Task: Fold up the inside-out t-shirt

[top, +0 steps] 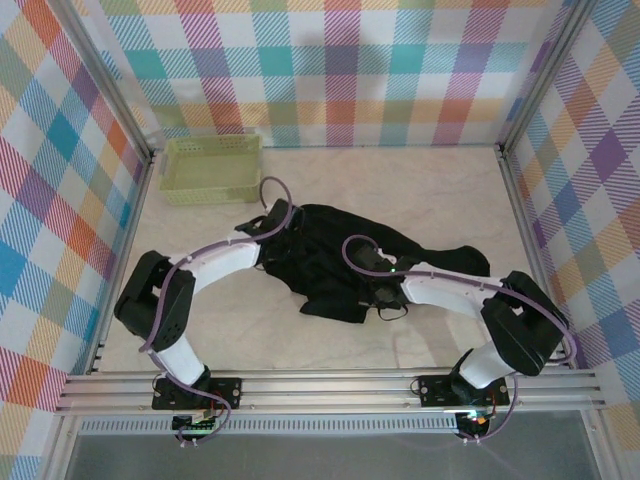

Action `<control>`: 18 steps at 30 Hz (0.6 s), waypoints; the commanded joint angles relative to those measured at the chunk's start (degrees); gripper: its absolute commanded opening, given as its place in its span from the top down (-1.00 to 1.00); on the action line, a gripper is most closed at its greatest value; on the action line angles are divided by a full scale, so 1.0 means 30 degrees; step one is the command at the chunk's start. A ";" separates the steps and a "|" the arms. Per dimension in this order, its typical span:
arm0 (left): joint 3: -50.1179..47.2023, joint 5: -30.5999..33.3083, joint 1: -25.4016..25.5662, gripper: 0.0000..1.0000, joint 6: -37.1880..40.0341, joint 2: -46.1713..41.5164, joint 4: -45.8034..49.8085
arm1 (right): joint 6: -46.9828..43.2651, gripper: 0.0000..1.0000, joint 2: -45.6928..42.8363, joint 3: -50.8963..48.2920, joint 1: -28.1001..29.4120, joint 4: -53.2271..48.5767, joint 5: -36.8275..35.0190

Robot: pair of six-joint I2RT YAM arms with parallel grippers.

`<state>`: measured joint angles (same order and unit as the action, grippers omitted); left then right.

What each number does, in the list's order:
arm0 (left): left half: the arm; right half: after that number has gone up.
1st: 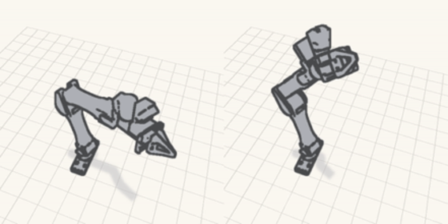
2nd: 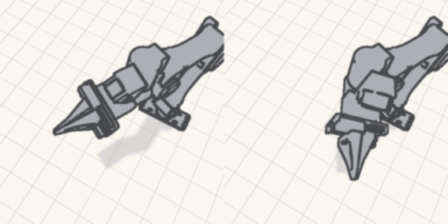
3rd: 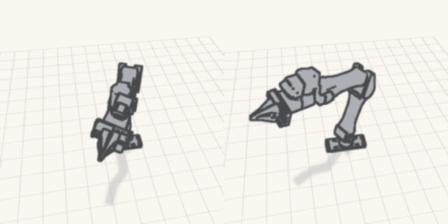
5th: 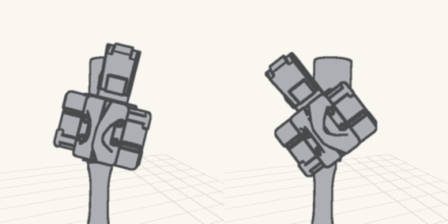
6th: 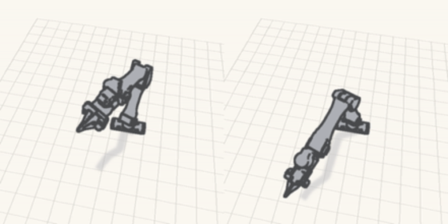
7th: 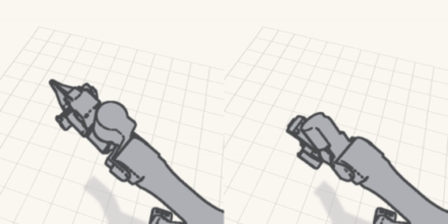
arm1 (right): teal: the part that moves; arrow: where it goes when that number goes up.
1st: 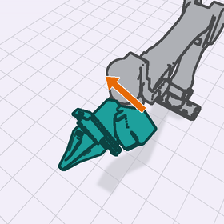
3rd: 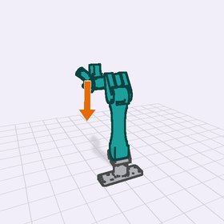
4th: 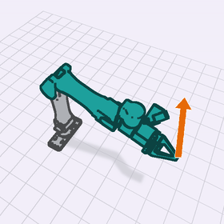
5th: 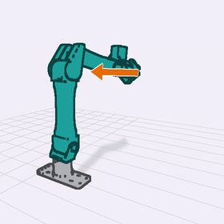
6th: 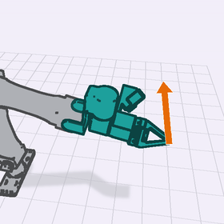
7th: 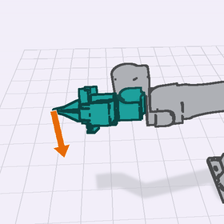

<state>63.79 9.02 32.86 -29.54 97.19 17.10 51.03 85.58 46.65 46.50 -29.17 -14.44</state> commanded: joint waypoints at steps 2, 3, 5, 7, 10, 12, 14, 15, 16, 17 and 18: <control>0.2592 0.2727 -0.0231 1.00 0.2334 0.0951 0.1713 | -0.0686 1.00 -0.0617 -0.0403 -0.0098 -0.0594 0.0039; 0.2871 0.3146 -0.0231 1.00 0.2626 0.0897 0.1813 | -0.0719 1.00 -0.0716 -0.0402 -0.0088 -0.0642 -0.0032; 0.3123 0.3722 -0.0231 1.00 0.3082 0.0320 0.1828 | -0.0690 1.00 -0.0984 -0.0405 -0.0113 -0.0717 -0.0189; 0.3037 0.3942 -0.0231 1.00 0.3450 -0.0503 0.1596 | -0.0650 1.00 -0.1217 -0.0461 -0.0103 -0.0711 -0.0331; 0.2686 0.3472 -0.0231 1.00 0.3753 -0.1325 0.0910 | -0.0791 1.00 -0.1173 -0.0328 -0.0250 -0.0902 -0.0686; 0.3299 0.3786 -0.0231 1.00 0.3912 -0.0573 0.1498 | -0.0999 1.00 -0.0870 -0.0346 -0.0554 -0.0650 -0.0525; 0.4393 0.4922 -0.0337 1.00 0.3627 0.0812 0.2920 | -0.1136 1.00 -0.0465 -0.0310 -0.0650 -0.0384 -0.0382; 0.5152 0.5004 -0.0502 0.99 0.3275 0.1620 0.3763 | -0.1242 1.00 -0.0185 -0.0238 -0.0647 -0.0182 -0.0241; 0.5665 0.4697 -0.0764 0.85 0.3078 0.2279 0.4318 | -0.1301 1.00 0.0101 -0.0157 -0.0632 -0.0059 -0.0077; 0.6149 0.4135 -0.1030 0.72 0.2741 0.2891 0.4906 | -0.1305 0.99 0.0421 -0.0005 -0.0643 -0.0008 0.0050; 0.6658 0.3800 -0.1192 0.65 0.2423 0.3304 0.5522 | -0.1305 0.99 0.0708 0.0175 -0.0647 0.0045 0.0137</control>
<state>80.90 20.25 31.27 -20.34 102.83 25.87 48.38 85.30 46.48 44.69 -28.84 -14.46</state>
